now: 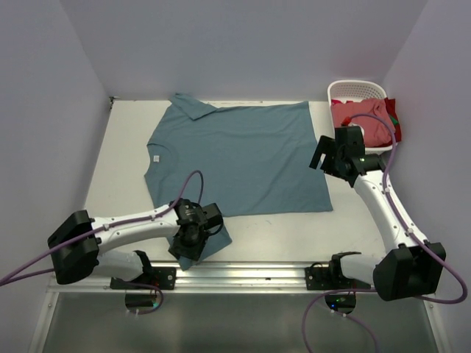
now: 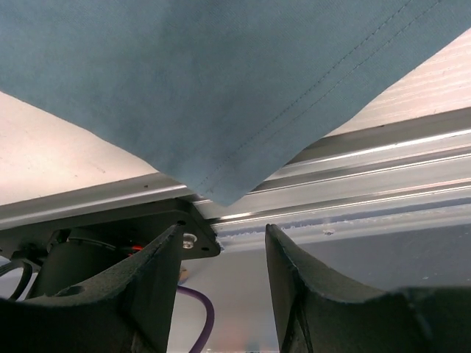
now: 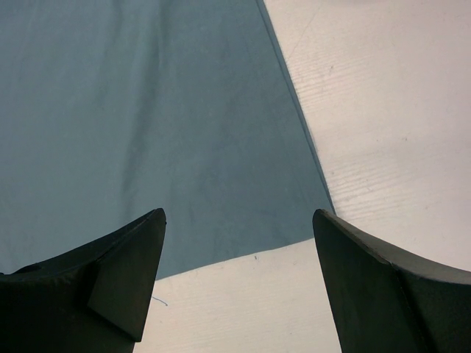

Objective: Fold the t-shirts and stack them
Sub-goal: Flatten the tshirt out

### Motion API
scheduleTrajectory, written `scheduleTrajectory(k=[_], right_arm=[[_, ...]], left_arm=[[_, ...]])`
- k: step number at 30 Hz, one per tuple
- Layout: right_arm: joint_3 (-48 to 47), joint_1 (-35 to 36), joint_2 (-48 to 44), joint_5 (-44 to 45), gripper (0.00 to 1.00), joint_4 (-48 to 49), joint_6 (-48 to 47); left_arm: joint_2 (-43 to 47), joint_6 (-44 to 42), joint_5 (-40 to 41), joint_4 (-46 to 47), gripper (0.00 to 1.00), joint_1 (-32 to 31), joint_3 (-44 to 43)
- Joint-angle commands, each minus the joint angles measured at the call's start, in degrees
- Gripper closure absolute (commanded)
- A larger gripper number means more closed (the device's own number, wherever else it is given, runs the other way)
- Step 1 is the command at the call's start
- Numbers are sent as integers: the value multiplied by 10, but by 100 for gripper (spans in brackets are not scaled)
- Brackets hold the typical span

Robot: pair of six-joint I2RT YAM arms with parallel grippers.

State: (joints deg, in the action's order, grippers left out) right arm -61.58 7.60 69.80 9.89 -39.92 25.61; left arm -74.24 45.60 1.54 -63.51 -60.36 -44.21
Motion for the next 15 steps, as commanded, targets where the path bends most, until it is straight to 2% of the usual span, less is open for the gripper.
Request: scheduleTrajectory(k=[1,8,12,15], right_arm=[[1,1,-17,15,15,-11,7],[9,1,-27,24,15,-10,7],[10,1,-32,28,15,-9,7],[8,1,-35,30,16,-9,7]], left_arm=[[-27,-24,-13,0,47,-6,3],[-86,-76,-43,58,46,-6,39],[-93,-90,-44,72,46,-6,30],[-100,-102,-56,91,51,-6,25]])
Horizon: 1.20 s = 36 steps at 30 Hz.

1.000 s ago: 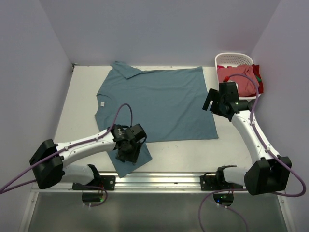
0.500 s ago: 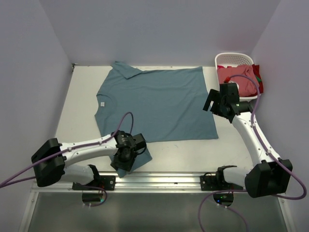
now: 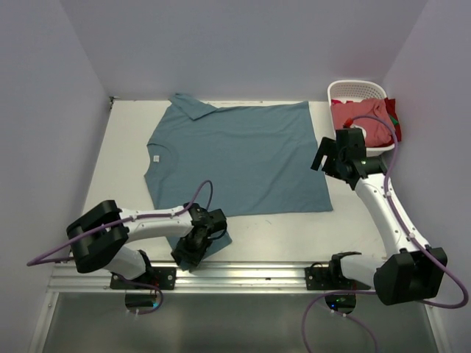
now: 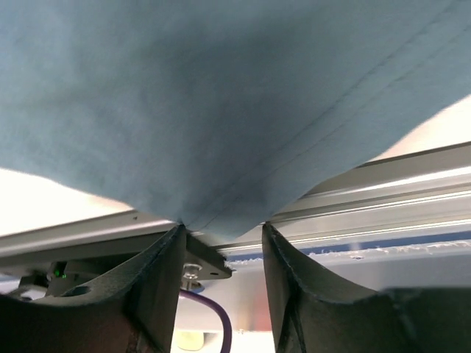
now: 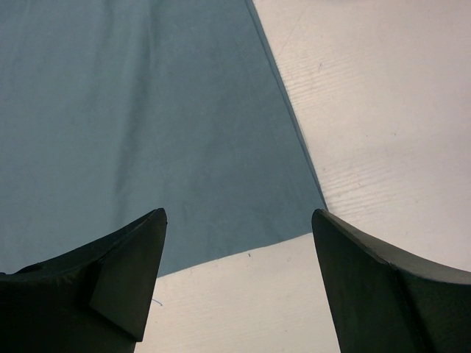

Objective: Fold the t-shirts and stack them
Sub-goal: Flatten the tshirt out

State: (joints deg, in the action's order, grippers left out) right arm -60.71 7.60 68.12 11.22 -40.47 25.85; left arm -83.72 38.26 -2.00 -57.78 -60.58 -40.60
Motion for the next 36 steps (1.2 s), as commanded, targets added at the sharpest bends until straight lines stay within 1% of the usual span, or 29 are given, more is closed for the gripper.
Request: scheduleTrajectory(k=[1,2,4,6,9,10,11,12,14,15,16,18,19,20,21,22,23,25,26,27,29,30,34,36], right_arm=[[1,1,-18,17,17,-2,3],[0,1,-21,17,17,-2,4],[2,2,-24,19,18,-3,4],[3,1,-28,20,20,-4,2],[7,1,-35,21,23,-1,2],[7,1,-36,21,23,-1,1],[7,1,-36,23,24,0,1],[7,1,-36,30,25,0,2],[7,1,-32,42,27,-3,3],[6,1,-28,53,28,-7,7],[5,1,-19,74,37,-21,13],[6,1,-8,105,58,-31,31],[6,1,3,134,76,-47,39],[8,1,11,143,83,-55,50],[10,1,18,147,85,-59,65],[12,1,25,139,82,-71,72],[15,1,40,131,76,-73,78],[35,1,48,122,48,-74,96],[45,1,51,108,27,-66,100],[66,1,54,102,20,-61,105],[87,0,59,91,14,-34,109],[94,0,76,82,13,-32,110],[110,0,124,77,15,-10,126],[118,0,141,82,18,-3,142]], left_arm=[[-11,-32,-28,40,53,-4,-10],[-16,-36,-31,46,53,-4,-11],[-25,-39,-27,47,58,-4,-16],[-27,-42,-26,48,58,-4,-17],[-26,-47,-27,48,64,-4,-17],[-26,-48,-26,48,71,-4,-17],[-27,-48,-26,47,75,-4,-17],[-27,-49,-24,45,84,-4,-17],[-27,-48,-20,40,97,-4,-17],[-23,-45,-18,38,100,-4,-17],[-20,-42,-13,34,100,-4,-19],[-4,-28,5,10,100,-4,-24],[6,-16,9,0,100,-4,-35],[15,-9,14,-10,100,-5,-43],[41,-3,17,-32,100,-5,-51],[52,8,35,-44,100,-5,-69],[64,15,41,-57,100,-5,-80],[88,25,63,-94,100,-5,-111],[95,34,71,-107,100,-5,-120],[107,37,78,-129,100,-5,-128],[116,45,96,-145,100,-5,-144],[123,45,97,-152,100,-5,-146],[130,45,100,-153,100,-5,-135],[136,45,103,-149,100,-5,-132]])
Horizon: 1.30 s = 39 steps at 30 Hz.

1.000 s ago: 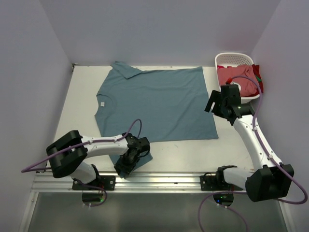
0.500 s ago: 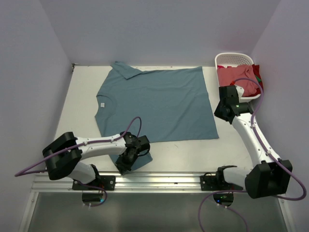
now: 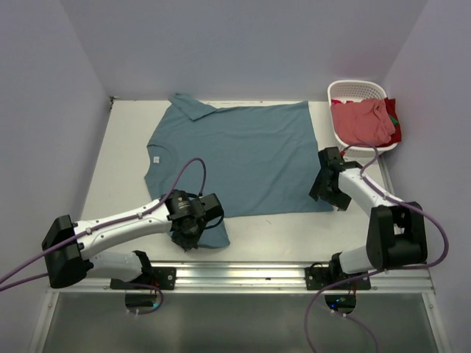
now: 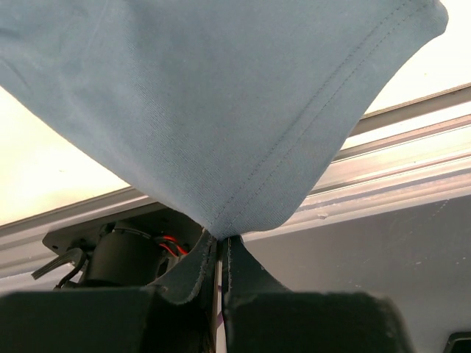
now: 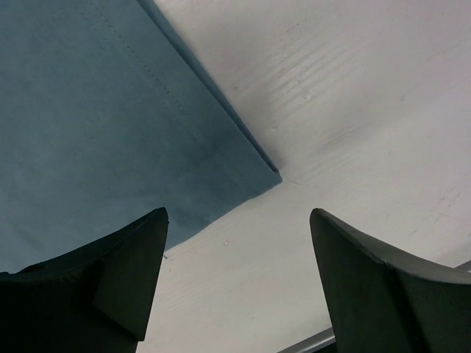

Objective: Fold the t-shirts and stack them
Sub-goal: Flatten the tshirt out

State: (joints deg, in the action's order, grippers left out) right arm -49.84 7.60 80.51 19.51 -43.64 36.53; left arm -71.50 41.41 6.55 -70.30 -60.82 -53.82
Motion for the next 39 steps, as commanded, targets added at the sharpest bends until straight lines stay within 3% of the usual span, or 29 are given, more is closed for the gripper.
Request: scheduleTrajectory(k=[1,20,21,27,29,35,39], right_arm=[[13,0,29,6,19,40,40],[28,-21,47,74,49,60,84],[34,-20,50,73,55,63,84],[52,-25,60,62,72,79,86],[58,-26,66,57,84,87,88],[61,-28,85,47,100,95,89],[64,-28,62,33,100,87,85]], left_arm=[[16,15,15,-22,100,-3,3],[38,19,14,-22,100,-3,23],[39,19,14,-25,100,-3,22],[44,24,14,-31,100,-3,23],[47,27,15,-33,100,-3,24],[49,30,17,-34,100,-3,23],[56,40,43,-40,100,-3,7]])
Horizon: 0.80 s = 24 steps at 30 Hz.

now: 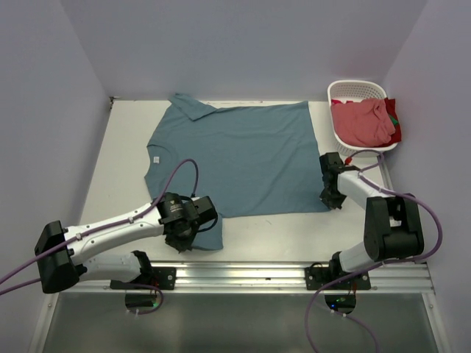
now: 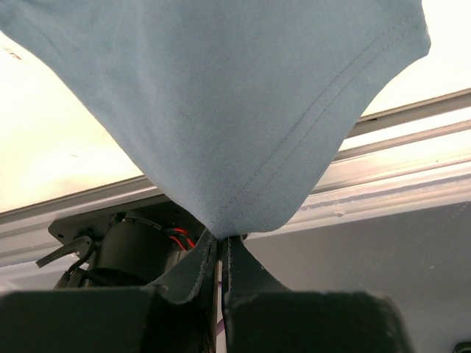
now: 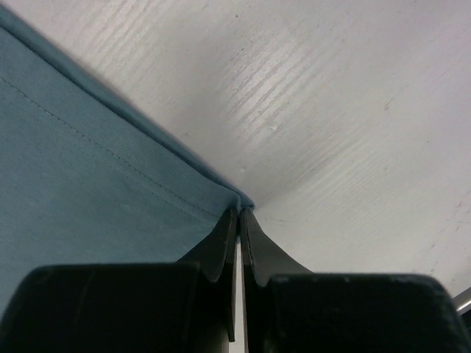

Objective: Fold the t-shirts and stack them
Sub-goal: Flatten the tshirt out, then fold the tshirt

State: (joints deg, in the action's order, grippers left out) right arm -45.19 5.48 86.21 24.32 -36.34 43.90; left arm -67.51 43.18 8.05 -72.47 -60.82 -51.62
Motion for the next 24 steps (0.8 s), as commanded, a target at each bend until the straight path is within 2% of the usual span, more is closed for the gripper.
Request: scheduleTrajectory(k=[1,6,9,13,17,24], right_arm=[[19,-7,-9,-16,100,11,9],[1,-7,-93,-18,100,-18,-7],[-24,-7,-102,-20,100,-27,-14],[-50,-7,-89,-23,100,-25,-26],[-68,-7,-69,-30,100,-19,-34],[-110,-7,-20,-28,100,-2,-45]], left_arm=[[18,24,35,-17,100,-3,-18],[21,33,94,3,100,4,-21],[9,16,122,33,100,36,-18],[-6,-14,153,79,100,105,-27],[-31,-24,227,93,100,138,-73],[-95,-102,269,148,100,216,-151]])
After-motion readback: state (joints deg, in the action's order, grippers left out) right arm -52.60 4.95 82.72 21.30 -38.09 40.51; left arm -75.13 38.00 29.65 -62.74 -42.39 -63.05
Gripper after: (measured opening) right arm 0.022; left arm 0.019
